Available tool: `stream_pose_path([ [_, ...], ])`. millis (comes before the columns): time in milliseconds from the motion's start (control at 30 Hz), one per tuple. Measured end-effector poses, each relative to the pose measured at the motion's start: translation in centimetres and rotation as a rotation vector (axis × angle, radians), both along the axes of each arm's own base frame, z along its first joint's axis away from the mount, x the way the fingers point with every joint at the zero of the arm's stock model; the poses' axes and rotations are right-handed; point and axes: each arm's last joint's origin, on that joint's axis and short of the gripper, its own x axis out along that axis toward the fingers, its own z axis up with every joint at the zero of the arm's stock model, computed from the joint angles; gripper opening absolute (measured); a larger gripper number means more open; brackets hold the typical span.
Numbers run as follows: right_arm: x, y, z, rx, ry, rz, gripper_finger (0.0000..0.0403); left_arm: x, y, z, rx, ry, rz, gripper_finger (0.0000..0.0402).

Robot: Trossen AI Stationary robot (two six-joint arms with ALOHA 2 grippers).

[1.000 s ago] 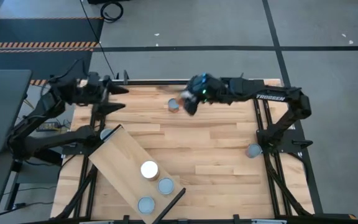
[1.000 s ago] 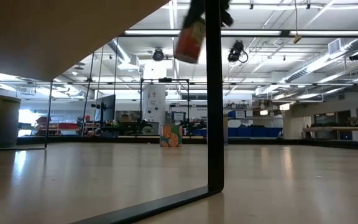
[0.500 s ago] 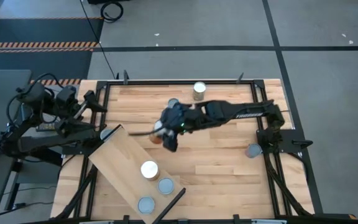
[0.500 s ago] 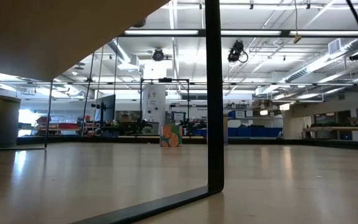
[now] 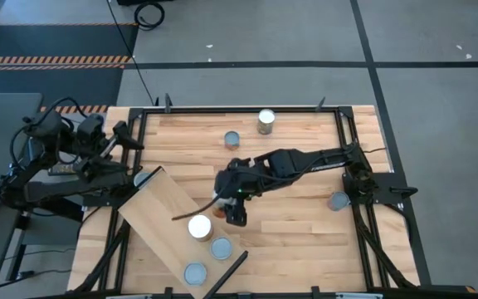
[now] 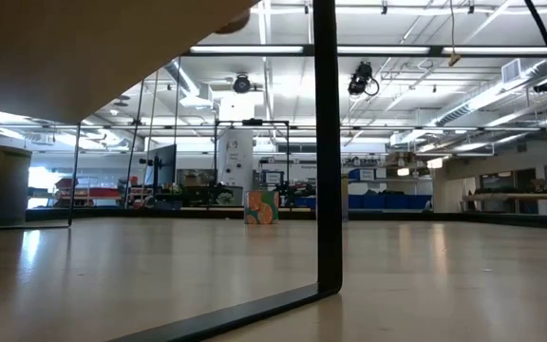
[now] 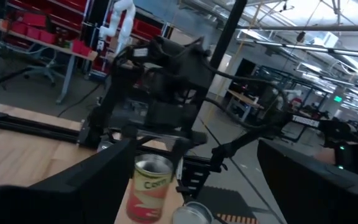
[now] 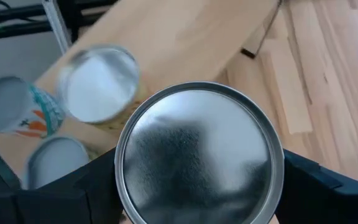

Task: Pick and place cans onto a shelf
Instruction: Put the canned corn on the shelf aligned with the canned corn

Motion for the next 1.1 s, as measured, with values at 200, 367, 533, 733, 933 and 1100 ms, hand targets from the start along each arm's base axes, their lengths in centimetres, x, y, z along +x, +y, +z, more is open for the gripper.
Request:
stream_pose_path([
  [200, 0.0, 0.6, 0.3, 0.022, -0.026, 0.024, 0.0316, 0.0, 0.0, 0.0, 0.008, -0.002, 0.011, 0.0348],
  [367, 0.3, 1.0, 0.4, 0.051, -0.059, 0.022, 0.0316, 0.0, 0.1, -0.1, 0.020, 0.001, 0.030, 0.0348],
  [533, 0.4, 1.3, 0.5, 0.073, -0.073, 0.027, 0.0316, 0.0, 0.1, -0.1, 0.020, 0.002, 0.030, 0.0348],
  [733, 1.6, 1.9, -0.1, 0.129, -0.112, 0.052, 0.0317, 0.0, 0.1, -0.1, 0.020, 0.002, 0.030, 0.0348],
  [933, 3.2, 3.2, -2.5, 0.141, -0.098, 0.080, 0.0317, 0.0, 0.1, -0.1, 0.013, 0.006, 0.029, 0.0348],
  [1100, 3.6, 3.8, -2.6, 0.146, -0.130, 0.089, 0.0317, 0.0, 0.1, -0.2, 0.009, 0.012, 0.029, 0.0348],
])
